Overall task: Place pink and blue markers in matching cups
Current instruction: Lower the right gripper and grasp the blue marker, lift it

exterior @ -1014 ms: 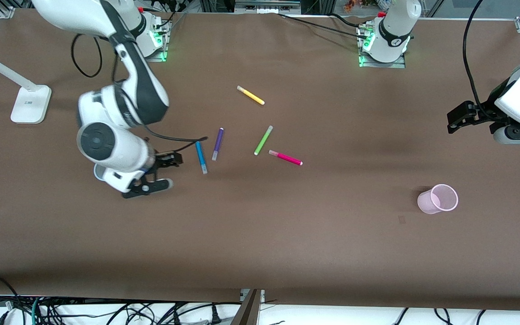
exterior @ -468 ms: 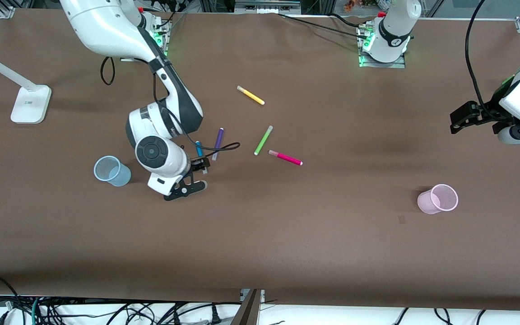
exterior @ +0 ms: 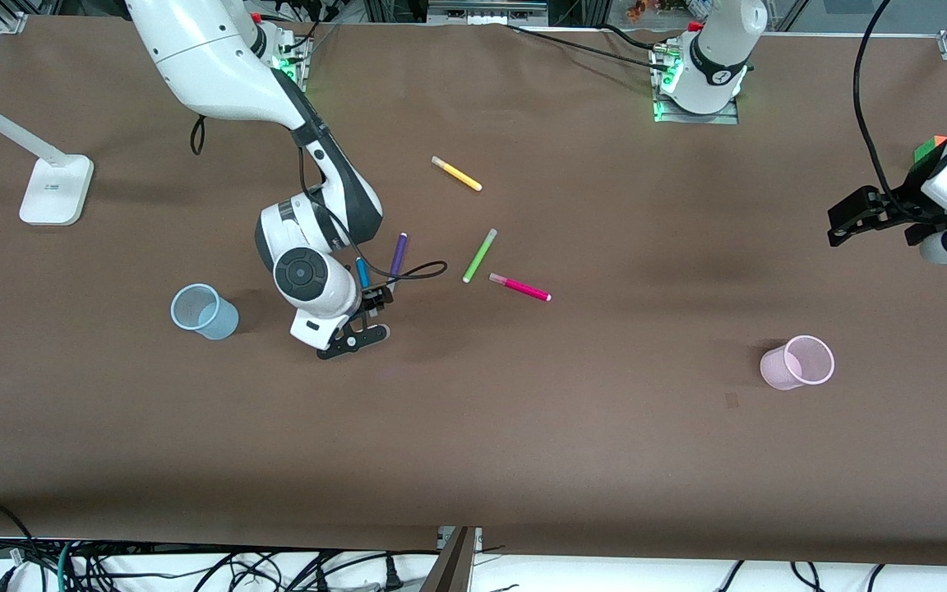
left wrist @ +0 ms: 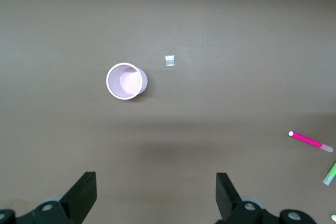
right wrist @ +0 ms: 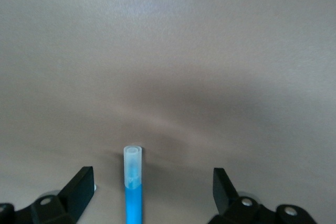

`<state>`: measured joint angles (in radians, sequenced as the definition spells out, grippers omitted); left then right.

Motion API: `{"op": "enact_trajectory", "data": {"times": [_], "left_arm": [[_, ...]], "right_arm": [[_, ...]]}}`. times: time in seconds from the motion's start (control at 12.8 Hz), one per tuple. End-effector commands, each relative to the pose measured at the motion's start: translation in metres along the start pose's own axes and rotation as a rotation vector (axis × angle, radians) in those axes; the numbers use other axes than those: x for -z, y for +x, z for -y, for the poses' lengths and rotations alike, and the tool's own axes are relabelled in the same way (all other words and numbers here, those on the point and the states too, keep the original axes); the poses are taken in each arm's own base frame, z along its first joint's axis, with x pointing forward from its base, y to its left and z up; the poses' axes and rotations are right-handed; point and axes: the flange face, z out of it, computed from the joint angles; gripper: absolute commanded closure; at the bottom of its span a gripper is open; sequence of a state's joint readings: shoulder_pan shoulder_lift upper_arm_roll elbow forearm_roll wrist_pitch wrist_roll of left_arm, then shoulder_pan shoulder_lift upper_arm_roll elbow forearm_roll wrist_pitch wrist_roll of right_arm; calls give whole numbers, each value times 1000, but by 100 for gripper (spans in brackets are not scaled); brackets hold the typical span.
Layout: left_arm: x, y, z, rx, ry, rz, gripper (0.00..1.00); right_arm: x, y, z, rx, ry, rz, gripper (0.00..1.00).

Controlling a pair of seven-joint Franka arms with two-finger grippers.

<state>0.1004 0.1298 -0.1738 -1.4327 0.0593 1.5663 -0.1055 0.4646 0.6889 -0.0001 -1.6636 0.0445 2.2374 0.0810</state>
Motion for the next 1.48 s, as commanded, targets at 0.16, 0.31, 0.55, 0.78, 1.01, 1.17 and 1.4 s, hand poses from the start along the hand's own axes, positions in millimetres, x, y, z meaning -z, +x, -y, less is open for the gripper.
{"op": "enact_trajectory", "data": {"times": [0.16,0.31,0.55,0.78,1.01,1.17,1.4], "left_arm": [[3,-2,-28,-62,-25,-2,0],[0,0,-32,-76,-18,3,0],[-26,8,-26,-59,-16,55,0],[-38,15,-18,-58,-23,75,0],[-47,17,-20,-36,-30,91,0],[-55,17,-30,87,-25,110,0],[-64,13,-77,224,-11,129,0]], "right_arm": [[-13,-16,3,-2,-6,-11,9],[-16,-17,3,1,-6,-10,20],[-15,-18,10,9,-7,-11,51],[-15,-18,12,13,-8,-11,64],[-13,-17,15,18,-7,-17,82],[-5,-15,15,29,-6,-27,92],[37,-5,7,31,-2,-84,93]]}}
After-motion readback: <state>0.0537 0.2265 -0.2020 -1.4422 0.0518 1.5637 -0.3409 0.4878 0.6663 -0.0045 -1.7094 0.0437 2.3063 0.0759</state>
